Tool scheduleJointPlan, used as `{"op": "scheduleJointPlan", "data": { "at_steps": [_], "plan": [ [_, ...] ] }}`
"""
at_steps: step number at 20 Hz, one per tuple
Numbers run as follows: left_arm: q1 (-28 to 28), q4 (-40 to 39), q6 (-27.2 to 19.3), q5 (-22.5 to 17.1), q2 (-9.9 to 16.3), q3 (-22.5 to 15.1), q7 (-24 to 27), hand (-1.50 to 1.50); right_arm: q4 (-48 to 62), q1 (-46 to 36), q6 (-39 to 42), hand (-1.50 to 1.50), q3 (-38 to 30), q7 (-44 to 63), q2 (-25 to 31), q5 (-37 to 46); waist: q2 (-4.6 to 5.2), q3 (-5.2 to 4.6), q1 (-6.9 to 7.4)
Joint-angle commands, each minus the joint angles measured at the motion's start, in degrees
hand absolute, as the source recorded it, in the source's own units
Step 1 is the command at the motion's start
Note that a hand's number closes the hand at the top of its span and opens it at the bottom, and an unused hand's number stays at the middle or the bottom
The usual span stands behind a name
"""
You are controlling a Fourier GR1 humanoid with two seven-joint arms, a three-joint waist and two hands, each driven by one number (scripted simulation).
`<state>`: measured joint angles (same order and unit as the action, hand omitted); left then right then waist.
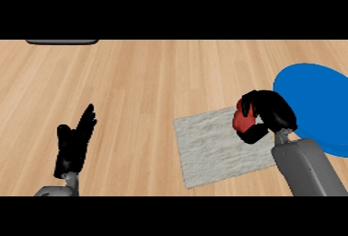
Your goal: Pick the bell pepper from the placemat and place it in the plate
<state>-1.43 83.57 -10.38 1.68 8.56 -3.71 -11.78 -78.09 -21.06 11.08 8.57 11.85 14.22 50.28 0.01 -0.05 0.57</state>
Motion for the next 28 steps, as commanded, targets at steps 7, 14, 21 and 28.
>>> {"op": "scheduleJointPlan", "data": {
  "at_steps": [7, 14, 21, 28],
  "plan": [
    [-0.9, 2.6, 2.0, -1.5, 2.1, 2.2, -4.2, 0.00, -13.9, 1.6, -9.6, 1.50, -8.0, 1.2, 2.6, 1.1, -0.27, 0.08, -0.91],
    [-2.3, -3.2, 0.2, 0.8, -0.4, 1.9, 0.8, 0.00, -19.1, 0.8, -9.6, 1.50, -17.3, 6.7, 6.1, 0.3, -0.01, 0.04, -1.13],
    [1.0, 1.4, 2.0, 0.6, 0.3, 2.2, -0.9, 0.00, -8.3, -4.0, -10.5, 1.50, -22.9, 6.8, 8.2, -0.5, 0.02, 0.05, -0.29],
    [-1.2, 0.0, 2.1, 1.0, -1.5, 1.7, -0.9, 0.00, 11.5, -11.0, -12.4, 1.50, -28.4, -2.9, 15.4, -3.4, 0.17, 0.07, 0.04]
  ]
}}
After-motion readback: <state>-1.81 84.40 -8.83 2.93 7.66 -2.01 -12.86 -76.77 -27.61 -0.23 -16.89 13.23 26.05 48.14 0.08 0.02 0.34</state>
